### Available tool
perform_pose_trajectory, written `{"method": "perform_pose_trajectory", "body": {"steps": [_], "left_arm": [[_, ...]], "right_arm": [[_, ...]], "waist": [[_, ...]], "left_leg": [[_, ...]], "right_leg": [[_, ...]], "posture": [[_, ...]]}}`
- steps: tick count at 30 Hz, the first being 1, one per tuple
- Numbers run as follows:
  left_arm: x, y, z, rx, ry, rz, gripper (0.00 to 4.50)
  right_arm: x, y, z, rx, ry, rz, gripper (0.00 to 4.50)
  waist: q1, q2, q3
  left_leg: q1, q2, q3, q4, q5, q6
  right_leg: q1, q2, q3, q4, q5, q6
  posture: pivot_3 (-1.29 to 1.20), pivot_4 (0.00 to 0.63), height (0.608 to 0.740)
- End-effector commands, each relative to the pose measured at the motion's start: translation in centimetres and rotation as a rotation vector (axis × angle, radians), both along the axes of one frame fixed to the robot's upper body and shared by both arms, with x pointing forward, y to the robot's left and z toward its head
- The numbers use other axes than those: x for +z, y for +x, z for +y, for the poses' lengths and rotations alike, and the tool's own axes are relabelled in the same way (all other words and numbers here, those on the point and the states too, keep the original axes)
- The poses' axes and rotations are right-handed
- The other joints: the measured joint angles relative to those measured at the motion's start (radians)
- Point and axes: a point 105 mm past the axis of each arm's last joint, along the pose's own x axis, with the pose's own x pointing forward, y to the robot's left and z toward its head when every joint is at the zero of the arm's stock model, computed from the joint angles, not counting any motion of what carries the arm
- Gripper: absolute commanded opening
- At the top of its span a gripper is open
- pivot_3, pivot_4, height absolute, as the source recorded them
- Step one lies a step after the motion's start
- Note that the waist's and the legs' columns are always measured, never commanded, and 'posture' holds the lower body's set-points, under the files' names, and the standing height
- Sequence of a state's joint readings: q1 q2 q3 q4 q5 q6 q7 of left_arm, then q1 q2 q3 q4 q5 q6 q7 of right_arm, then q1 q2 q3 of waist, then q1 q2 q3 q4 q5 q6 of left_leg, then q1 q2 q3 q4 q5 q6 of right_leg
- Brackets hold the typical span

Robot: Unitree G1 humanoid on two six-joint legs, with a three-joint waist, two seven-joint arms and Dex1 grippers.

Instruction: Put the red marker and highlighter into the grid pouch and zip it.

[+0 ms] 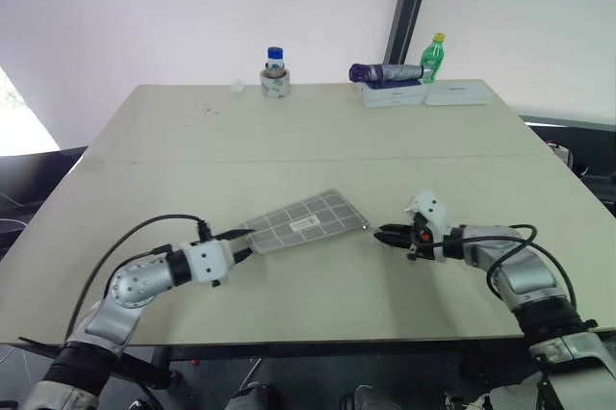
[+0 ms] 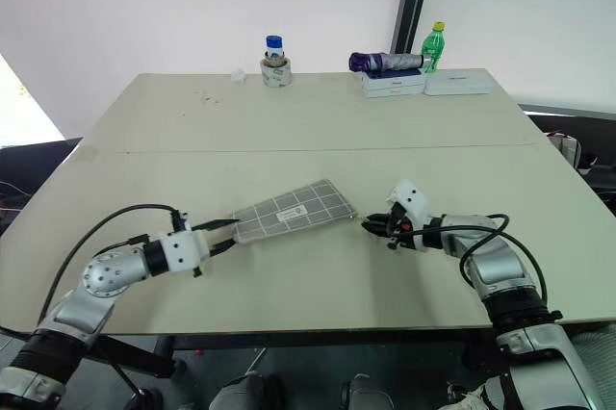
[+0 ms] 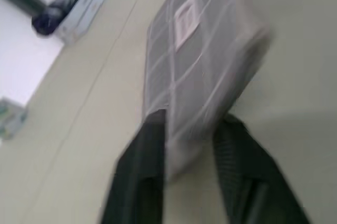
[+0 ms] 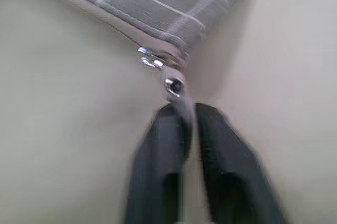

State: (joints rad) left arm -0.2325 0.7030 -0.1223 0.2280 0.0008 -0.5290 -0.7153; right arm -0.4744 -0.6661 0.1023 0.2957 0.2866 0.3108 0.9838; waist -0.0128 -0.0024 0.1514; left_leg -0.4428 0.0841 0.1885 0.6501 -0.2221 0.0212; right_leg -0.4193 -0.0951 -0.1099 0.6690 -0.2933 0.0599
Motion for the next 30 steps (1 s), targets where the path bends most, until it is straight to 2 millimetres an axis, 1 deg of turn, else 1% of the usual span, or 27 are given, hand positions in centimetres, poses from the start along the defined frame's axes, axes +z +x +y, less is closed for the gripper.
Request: {"method": "perform_pose_trajectory", "body": {"steps": [1, 2, 3, 4, 5, 6, 8, 10, 11, 13, 17, 18, 21, 22, 26, 30], "left_arm": [[2.3, 0.1, 0.2, 0.019, -0.089, -0.056, 3.24], [2.4, -0.1, 0.4, 0.026, -0.110, -0.042, 3.78], [2.2, -0.4, 1.2, 0.038, -0.118, -0.021, 4.21], [2.3, -0.6, 2.2, 0.063, -0.120, -0.021, 4.25], [2.3, -0.7, 3.8, 0.106, -0.119, -0.015, 4.25], [2.3, -0.9, 5.1, 0.139, -0.118, -0.006, 4.25], [2.7, -1.2, 6.9, 0.189, -0.153, 0.010, 4.25], [2.8, -2.1, 8.4, 0.230, -0.202, 0.032, 4.25], [2.7, -2.8, 8.9, 0.247, -0.225, 0.041, 4.25], [2.2, -4.0, 9.6, 0.276, -0.251, 0.068, 4.25], [1.4, -5.1, 11.1, 0.393, -0.344, 0.147, 4.25], [1.4, -5.4, 11.5, 0.418, -0.372, 0.149, 4.25], [1.6, -6.4, 14.2, 0.572, -0.527, 0.185, 4.25], [1.7, -6.7, 14.7, 0.597, -0.559, 0.189, 4.25], [2.3, -7.4, 15.0, 0.605, -0.564, 0.185, 4.25], [3.2, -7.4, 15.7, 0.621, -0.519, 0.140, 4.25]], "right_arm": [[1.7, 0.1, 0.5, 0.035, 0.017, -0.071, 2.48], [1.8, 0.0, 0.3, 0.040, 0.018, -0.071, 3.02], [1.8, -0.2, 0.0, 0.048, 0.005, -0.068, 3.45], [1.8, -0.5, -0.3, 0.056, -0.009, -0.063, 4.06], [1.8, -0.8, -0.8, 0.060, -0.027, -0.058, 4.44], [2.0, -1.1, -1.3, 0.068, -0.034, -0.052, 4.44], [2.6, -1.4, -2.0, 0.066, -0.033, -0.054, 4.44], [3.6, -1.1, -3.6, 0.024, -0.054, -0.095, 4.44], [3.8, -1.2, -4.5, 0.005, -0.067, -0.102, 4.44], [4.6, -1.4, -5.5, -0.017, -0.043, -0.125, 4.44], [6.0, -2.3, -6.3, -0.037, 0.047, -0.184, 4.44], [6.0, -2.8, -6.5, -0.034, 0.063, -0.181, 4.44], [5.4, -4.2, -7.8, -0.065, 0.096, -0.187, 4.44], [5.2, -4.7, -8.1, -0.070, 0.090, -0.203, 4.44], [4.7, -5.5, -8.6, -0.088, 0.089, -0.203, 4.44], [3.6, -6.1, -8.9, -0.095, 0.074, -0.186, 4.44]], "waist": [[-0.001, 0.000, 0.000], [-0.001, 0.000, 0.000], [-0.002, 0.000, 0.000], [-0.003, 0.000, 0.000], [-0.004, 0.000, 0.000], [-0.004, 0.000, 0.000], [-0.004, 0.000, 0.000], [-0.005, 0.000, 0.000], [-0.006, 0.000, 0.000], [-0.006, 0.001, 0.000], [0.001, 0.000, 0.001], [0.002, 0.000, 0.001], [0.001, 0.000, 0.000], [0.000, 0.000, 0.000], [-0.002, 0.000, 0.001], [-0.001, 0.000, 0.000]], "left_leg": [[0.000, 0.000, 0.000, 0.000, 0.000, 0.000], [0.000, 0.000, 0.000, 0.000, 0.000, 0.000], [0.000, 0.000, 0.000, 0.000, 0.000, 0.000], [0.000, 0.000, 0.000, 0.000, 0.001, -0.001], [0.000, 0.000, 0.000, 0.000, 0.001, -0.002], [0.000, 0.000, 0.000, -0.001, 0.001, -0.002], [0.000, 0.001, 0.000, -0.001, 0.001, -0.001], [0.000, 0.000, 0.000, -0.001, 0.000, 0.000], [0.000, 0.000, 0.000, -0.001, 0.000, 0.000], [0.000, 0.000, 0.000, -0.001, 0.000, 0.000], [0.000, 0.000, -0.001, -0.001, -0.001, 0.000], [0.000, 0.000, -0.001, -0.001, -0.001, 0.000], [0.000, 0.000, -0.002, -0.001, -0.001, 0.001], [0.000, 0.000, -0.002, -0.001, -0.001, 0.001], [0.001, 0.000, -0.002, -0.001, -0.001, 0.001], [0.002, 0.000, -0.003, 0.000, -0.001, 0.001]], "right_leg": [[0.000, 0.000, 0.000, 0.000, 0.000, 0.000], [0.000, 0.000, 0.000, 0.000, 0.000, 0.000], [0.000, 0.000, 0.000, 0.000, 0.000, 0.000], [0.000, 0.000, 0.000, 0.000, 0.000, 0.000], [0.000, 0.000, 0.000, 0.000, 0.000, 0.000], [-0.001, 0.000, 0.000, 0.000, 0.000, 0.000], [-0.001, 0.000, 0.000, 0.000, 0.000, 0.000], [-0.001, -0.001, 0.000, 0.000, 0.000, 0.000], [-0.001, -0.001, 0.000, 0.000, 0.000, 0.000], [-0.001, -0.002, 0.001, 0.000, 0.000, 0.000], [0.000, -0.002, 0.000, -0.001, 0.000, 0.000], [0.000, -0.002, 0.000, -0.001, 0.000, 0.000], [0.001, -0.003, 0.000, -0.003, 0.000, 0.000], [0.002, -0.003, 0.000, -0.003, 0.000, 0.000], [0.002, -0.002, 0.000, -0.003, 0.000, 0.000], [0.000, -0.003, 0.000, -0.003, 0.000, -0.001]], "posture": [[0.00, 0.150, 0.740], [0.00, 0.150, 0.740], [0.00, 0.150, 0.740], [0.00, 0.150, 0.740], [0.00, 0.150, 0.740], [0.00, 0.150, 0.740], [0.00, 0.150, 0.740], [0.00, 0.150, 0.740], [0.00, 0.150, 0.740], [0.00, 0.150, 0.740], [0.00, 0.150, 0.740], [0.00, 0.150, 0.740], [0.00, 0.150, 0.740], [0.00, 0.150, 0.740], [0.00, 0.150, 0.740], [0.00, 0.150, 0.740]]}}
